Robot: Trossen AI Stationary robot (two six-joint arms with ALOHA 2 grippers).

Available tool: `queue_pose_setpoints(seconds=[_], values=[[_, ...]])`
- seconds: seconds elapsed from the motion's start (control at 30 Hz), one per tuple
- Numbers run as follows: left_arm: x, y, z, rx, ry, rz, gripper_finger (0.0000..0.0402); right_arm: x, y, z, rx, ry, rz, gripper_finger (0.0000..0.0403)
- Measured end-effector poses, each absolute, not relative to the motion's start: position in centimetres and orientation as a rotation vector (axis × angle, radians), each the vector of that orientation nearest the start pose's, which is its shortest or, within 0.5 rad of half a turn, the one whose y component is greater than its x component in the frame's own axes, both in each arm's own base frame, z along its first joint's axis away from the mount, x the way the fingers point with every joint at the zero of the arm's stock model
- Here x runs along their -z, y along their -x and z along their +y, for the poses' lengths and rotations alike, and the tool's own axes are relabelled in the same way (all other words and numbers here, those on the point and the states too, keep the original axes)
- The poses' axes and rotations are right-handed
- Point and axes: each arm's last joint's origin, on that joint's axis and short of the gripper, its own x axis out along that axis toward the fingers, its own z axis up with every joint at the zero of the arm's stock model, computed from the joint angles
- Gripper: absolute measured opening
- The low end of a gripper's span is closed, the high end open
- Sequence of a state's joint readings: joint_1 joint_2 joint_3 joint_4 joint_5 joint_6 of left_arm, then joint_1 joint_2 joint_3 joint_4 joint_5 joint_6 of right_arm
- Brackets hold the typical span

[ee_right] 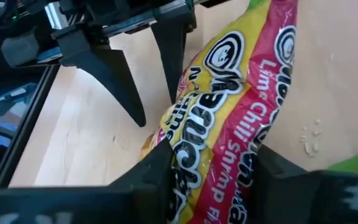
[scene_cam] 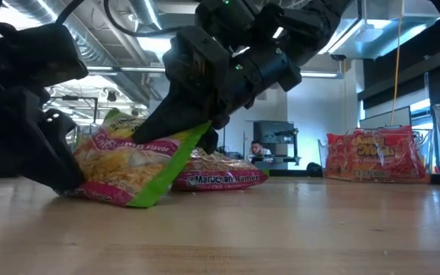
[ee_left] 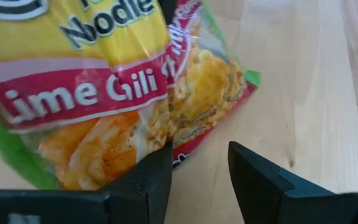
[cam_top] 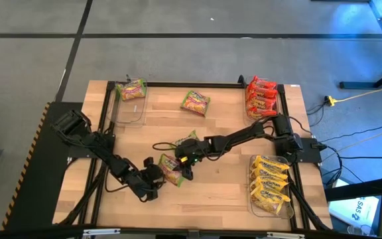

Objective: Sort Maruchan noodles
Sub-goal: Put the green noodle pack into the top left transparent bin

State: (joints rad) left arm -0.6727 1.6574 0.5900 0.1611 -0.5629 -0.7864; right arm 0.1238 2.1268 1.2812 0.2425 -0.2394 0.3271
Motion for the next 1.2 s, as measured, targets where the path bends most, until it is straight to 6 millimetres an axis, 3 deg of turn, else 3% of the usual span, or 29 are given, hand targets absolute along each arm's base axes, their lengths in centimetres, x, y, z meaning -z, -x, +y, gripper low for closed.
queue_pose_setpoints(seconds=[0.27, 0.5, 0.63, 0.93, 1.2], values=[[-10.9, -22.2, -15.6, -0.198, 0.213, 0.696, 0.0186, -13.1, -44.1, 6.1, -0.254, -0.298, 0.654, 0.0129], [-11.0, -22.5, -15.3, -0.204, 0.239, 0.687, 0.0222, -13.8, -43.9, 6.1, -0.258, -0.245, 0.655, 0.0114], [-11.3, -22.5, -15.2, -0.214, 0.266, 0.679, 0.022, -14.5, -43.4, 6.0, -0.231, -0.196, 0.681, 0.0111], [-16.5, -20.9, -14.3, -0.129, 0.352, 0.642, 0.0214, -17.5, -41.6, 6.5, -0.226, -0.094, 0.735, 0.011], [-19.8, -20.4, -13.5, -0.089, 0.276, 0.488, 0.0214, -17.0, -40.1, 9.2, -0.267, 0.055, 0.845, 0.011]])
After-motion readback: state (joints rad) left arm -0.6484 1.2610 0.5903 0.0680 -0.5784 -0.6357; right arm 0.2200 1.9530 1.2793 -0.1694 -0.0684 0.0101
